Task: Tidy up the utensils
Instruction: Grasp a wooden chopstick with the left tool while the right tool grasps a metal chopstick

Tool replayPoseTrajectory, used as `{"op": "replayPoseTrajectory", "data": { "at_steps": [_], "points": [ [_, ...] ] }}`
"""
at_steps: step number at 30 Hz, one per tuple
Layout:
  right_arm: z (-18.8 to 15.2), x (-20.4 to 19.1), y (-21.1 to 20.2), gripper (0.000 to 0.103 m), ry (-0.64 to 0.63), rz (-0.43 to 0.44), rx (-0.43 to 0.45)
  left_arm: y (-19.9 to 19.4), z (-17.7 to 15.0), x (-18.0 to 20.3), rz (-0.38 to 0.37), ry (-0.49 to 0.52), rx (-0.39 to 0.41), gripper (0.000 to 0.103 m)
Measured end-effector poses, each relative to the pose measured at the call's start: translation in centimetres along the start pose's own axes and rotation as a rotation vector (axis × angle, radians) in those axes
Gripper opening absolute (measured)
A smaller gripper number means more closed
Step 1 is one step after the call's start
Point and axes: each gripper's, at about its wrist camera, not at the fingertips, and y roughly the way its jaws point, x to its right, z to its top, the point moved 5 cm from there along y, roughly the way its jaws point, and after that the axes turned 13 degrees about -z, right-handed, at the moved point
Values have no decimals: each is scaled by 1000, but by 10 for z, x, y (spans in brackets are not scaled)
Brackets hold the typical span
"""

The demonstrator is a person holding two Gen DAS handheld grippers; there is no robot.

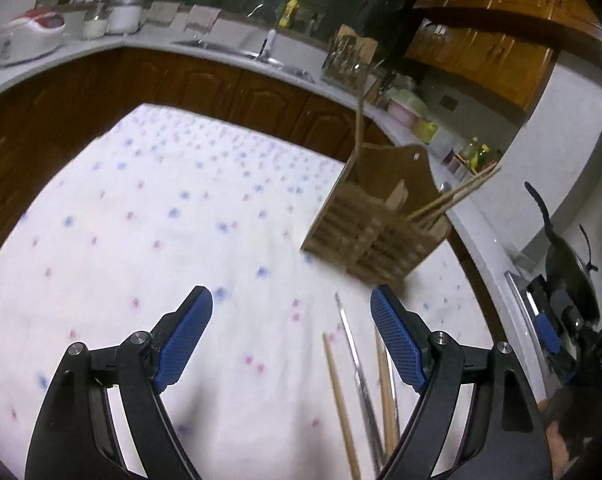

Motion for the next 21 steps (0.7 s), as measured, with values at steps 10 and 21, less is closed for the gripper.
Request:
{"op": "replayPoseTrajectory", "data": {
  "at_steps": [10,21],
  "points": [
    [-53,17,-19,100,-29,-34,-100,-15,-38,-25,31,-53,-39,83],
    [-113,-6,0,75,-203,-53,-254,-19,-63,-42,74,-76,-92,83]
  ]
}}
